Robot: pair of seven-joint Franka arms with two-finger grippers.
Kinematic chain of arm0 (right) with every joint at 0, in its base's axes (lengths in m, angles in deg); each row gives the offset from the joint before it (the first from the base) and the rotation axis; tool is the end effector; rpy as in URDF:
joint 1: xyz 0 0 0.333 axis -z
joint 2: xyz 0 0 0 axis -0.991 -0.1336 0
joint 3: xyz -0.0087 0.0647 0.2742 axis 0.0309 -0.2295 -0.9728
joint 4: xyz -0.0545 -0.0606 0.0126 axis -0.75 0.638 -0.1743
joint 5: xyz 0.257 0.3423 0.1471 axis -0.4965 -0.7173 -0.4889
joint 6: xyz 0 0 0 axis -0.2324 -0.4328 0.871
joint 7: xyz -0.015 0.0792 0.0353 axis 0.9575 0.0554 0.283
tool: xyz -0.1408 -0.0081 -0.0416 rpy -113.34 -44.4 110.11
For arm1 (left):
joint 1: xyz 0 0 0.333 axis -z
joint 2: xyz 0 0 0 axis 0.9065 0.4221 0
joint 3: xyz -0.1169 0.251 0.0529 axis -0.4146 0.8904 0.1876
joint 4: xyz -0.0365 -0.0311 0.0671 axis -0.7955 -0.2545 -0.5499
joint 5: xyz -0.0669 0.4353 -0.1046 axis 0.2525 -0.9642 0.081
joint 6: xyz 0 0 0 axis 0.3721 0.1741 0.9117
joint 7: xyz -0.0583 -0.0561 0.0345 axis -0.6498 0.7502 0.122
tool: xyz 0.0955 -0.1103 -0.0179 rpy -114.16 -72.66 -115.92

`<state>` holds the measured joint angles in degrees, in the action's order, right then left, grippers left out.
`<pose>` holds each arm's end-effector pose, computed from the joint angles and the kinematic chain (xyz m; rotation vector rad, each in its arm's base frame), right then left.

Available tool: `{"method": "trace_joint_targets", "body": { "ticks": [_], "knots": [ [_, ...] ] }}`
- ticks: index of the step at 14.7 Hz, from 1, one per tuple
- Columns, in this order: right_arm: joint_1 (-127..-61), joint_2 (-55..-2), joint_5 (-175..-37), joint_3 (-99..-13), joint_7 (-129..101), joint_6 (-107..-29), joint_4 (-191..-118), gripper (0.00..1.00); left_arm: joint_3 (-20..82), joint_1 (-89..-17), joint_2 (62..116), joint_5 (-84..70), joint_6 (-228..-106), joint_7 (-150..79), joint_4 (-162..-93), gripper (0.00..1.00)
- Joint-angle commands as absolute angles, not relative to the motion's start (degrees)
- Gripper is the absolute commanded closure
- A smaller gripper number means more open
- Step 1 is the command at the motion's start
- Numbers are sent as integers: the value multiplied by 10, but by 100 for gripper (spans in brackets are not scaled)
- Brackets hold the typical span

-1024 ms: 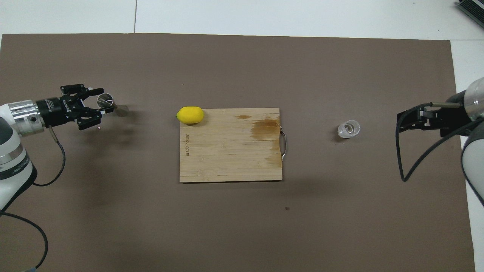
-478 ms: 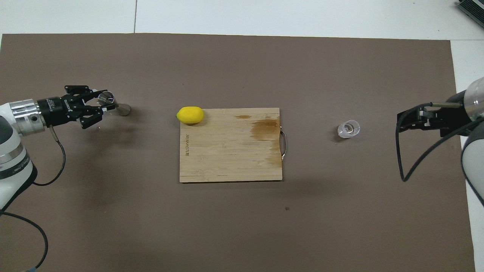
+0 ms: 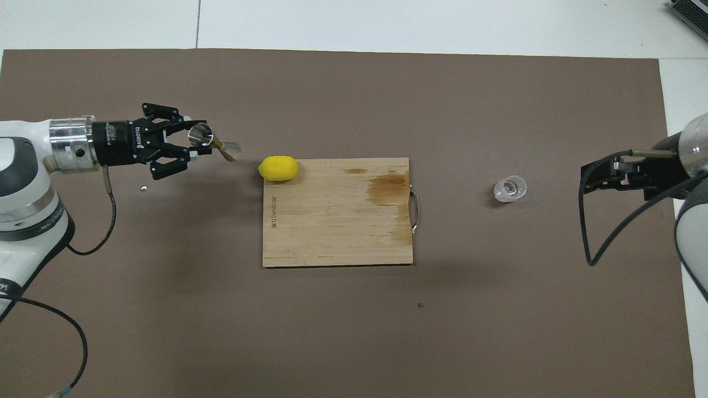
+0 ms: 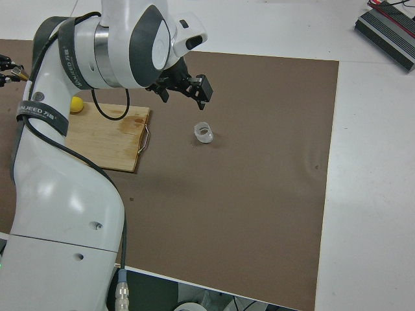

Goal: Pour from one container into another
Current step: 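Lift the metal cup with the left gripper and carry it over the board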

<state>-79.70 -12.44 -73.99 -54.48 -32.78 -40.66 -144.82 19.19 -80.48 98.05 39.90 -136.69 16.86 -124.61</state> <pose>0.6064 0.0287 0.5279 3.1038 -0.2076 -0.0681 0.6709 -0.0946 0.3003 1.2463 1.6425 -1.0431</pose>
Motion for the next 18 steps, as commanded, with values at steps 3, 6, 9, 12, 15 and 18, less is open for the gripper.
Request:
{"method": "trace_joint_targets", "body": {
  "ticks": [3, 6, 9, 12, 15, 18],
  "knots": [
    [-790, -112, -740, -548, -316, -412, -1463, 0, 188, -682, 982, 484, -1420, 141, -1238, 100],
    [-790, -112, -740, -548, -316, -412, -1463, 0, 188, -605, 987, 513, -1514, 113, -1240, 100],
    [-790, -112, -740, -547, -316, -412, -1463, 0, 188, -531, 1000, 536, -1628, 103, -1243, 100],
    [-790, -112, -740, -547, -316, -412, -1463, 0, 187, -471, 1010, 550, -1703, 104, -1245, 100],
    [-789, -112, -740, -546, -316, -411, -1463, 0, 188, -451, 1011, 548, -1730, 140, -1245, 100],
    [-791, -111, -740, -547, -315, -401, -1463, 0, 188, -445, 1011, 542, -1733, 155, -1246, 100]
  ]
}}
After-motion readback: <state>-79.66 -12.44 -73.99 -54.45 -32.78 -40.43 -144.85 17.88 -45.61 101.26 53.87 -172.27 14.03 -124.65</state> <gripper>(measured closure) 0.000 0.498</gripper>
